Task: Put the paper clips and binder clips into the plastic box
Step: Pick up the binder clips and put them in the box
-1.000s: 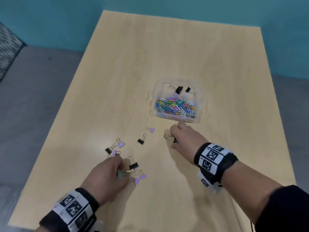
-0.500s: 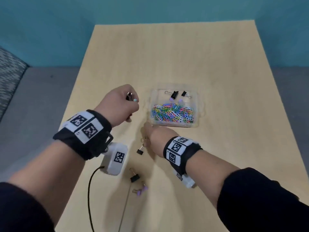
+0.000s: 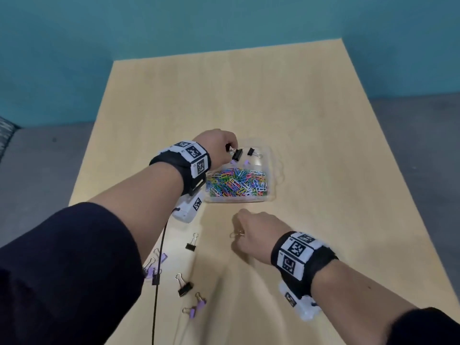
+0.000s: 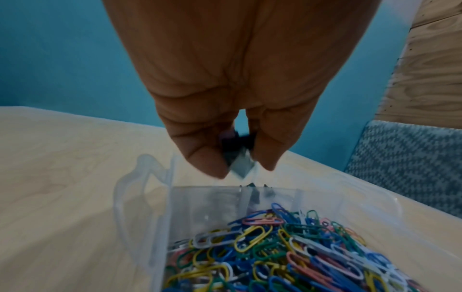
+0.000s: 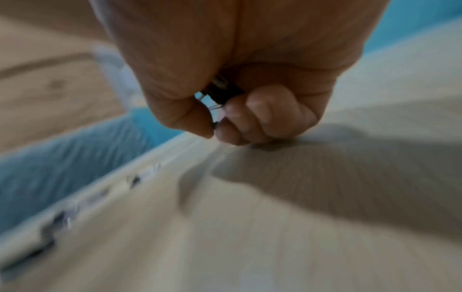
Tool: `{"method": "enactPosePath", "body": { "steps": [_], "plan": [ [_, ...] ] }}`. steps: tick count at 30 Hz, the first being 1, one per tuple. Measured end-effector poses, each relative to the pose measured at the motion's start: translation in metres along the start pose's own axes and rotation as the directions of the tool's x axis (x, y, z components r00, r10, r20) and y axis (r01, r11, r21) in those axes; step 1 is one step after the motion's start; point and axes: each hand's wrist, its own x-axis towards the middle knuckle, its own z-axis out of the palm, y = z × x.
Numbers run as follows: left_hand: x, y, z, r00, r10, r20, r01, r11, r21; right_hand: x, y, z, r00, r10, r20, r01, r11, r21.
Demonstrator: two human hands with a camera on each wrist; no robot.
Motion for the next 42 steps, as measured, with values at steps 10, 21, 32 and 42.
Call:
{"method": "enactPosePath", "body": {
  "steps": [10,21,32,42],
  "plan": [
    [-0.097,-0.044,-0.004,0.975,-0.197,-0.1,0.184,0.975,-0.122,-0.04,0.021,0.017,0.943,0.213,0.256,-0.227,-0.154,0.962],
    [-0.237,-0.107,0.07,0.865,-0.466,0.186,0.485,0.871,-0.077,0.003,-0.081,0.05,0.993,-0.113,-0.025,0.113,0.993,0.033],
    [-0.247,-0.105,0.098,0.87,-0.491,0.047,0.487,0.84,-0.239,0.027,-0.098,0.06,0.999,-0.047,-0.016,0.041,0.967,-0.251],
    [-0.282,-0.1,0.095,0.752,-0.644,0.141,0.356,0.217,-0.909,-0.012,-0.066,0.054,0.944,0.326,-0.054,-0.201,0.697,0.688]
  ]
}}
